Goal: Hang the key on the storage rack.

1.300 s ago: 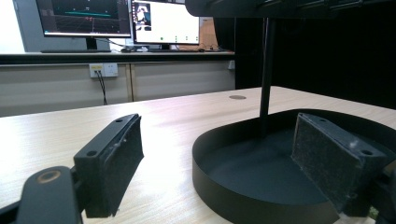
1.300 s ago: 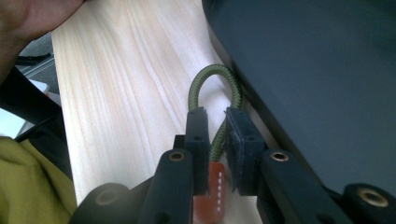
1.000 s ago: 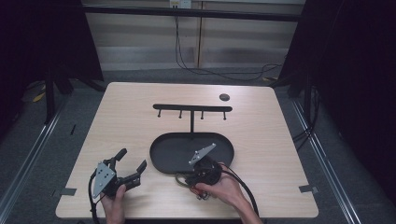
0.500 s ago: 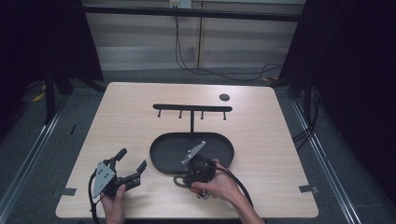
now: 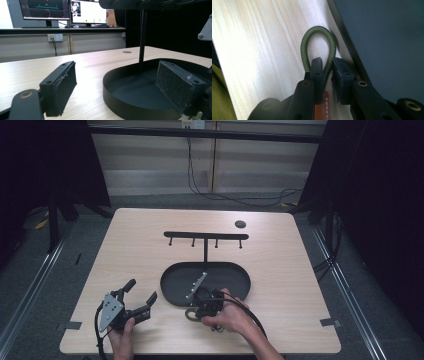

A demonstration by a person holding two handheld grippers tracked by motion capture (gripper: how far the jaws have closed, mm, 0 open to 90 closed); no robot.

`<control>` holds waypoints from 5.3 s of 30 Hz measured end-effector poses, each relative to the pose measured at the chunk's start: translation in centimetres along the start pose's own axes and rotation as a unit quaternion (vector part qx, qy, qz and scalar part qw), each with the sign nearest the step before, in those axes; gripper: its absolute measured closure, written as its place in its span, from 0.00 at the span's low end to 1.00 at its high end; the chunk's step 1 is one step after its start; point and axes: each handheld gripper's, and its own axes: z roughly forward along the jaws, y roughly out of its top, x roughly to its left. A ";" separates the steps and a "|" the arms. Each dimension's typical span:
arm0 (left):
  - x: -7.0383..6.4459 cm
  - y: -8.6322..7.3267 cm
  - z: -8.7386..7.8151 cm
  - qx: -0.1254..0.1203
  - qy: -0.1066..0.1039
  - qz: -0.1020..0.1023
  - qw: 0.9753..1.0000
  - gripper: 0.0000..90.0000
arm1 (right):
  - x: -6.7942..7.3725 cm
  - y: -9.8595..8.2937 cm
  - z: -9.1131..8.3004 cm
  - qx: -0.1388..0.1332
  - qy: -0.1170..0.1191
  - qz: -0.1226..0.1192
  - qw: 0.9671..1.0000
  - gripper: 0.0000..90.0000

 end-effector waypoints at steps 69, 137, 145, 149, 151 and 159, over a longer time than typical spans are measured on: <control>0.0 0.0 0.0 -0.001 -0.001 0.000 1.000 0.18 | -1.7 4.0 -10.0 0.147 0.024 -0.036 0.988 0.96; -0.1 0.0 0.1 -0.006 -0.004 -0.008 1.000 0.18 | -11.0 10.6 -18.3 0.096 -0.052 0.004 0.994 0.96; -0.1 0.0 0.1 -0.006 -0.005 -0.008 1.000 0.18 | -11.6 10.3 -17.7 0.094 -0.055 0.013 0.994 0.95; -0.1 0.0 0.1 -0.006 -0.005 -0.008 1.000 0.18 | -11.6 10.2 -17.5 0.093 -0.055 0.015 0.994 0.94; -0.1 0.0 0.1 -0.005 -0.005 -0.007 1.000 0.18 | -11.6 10.2 -17.5 0.092 -0.055 0.015 0.994 0.94; 0.0 0.0 0.0 -0.002 -0.006 -0.004 1.000 0.18 | -12.2 9.9 -17.9 0.082 -0.053 0.030 0.995 0.90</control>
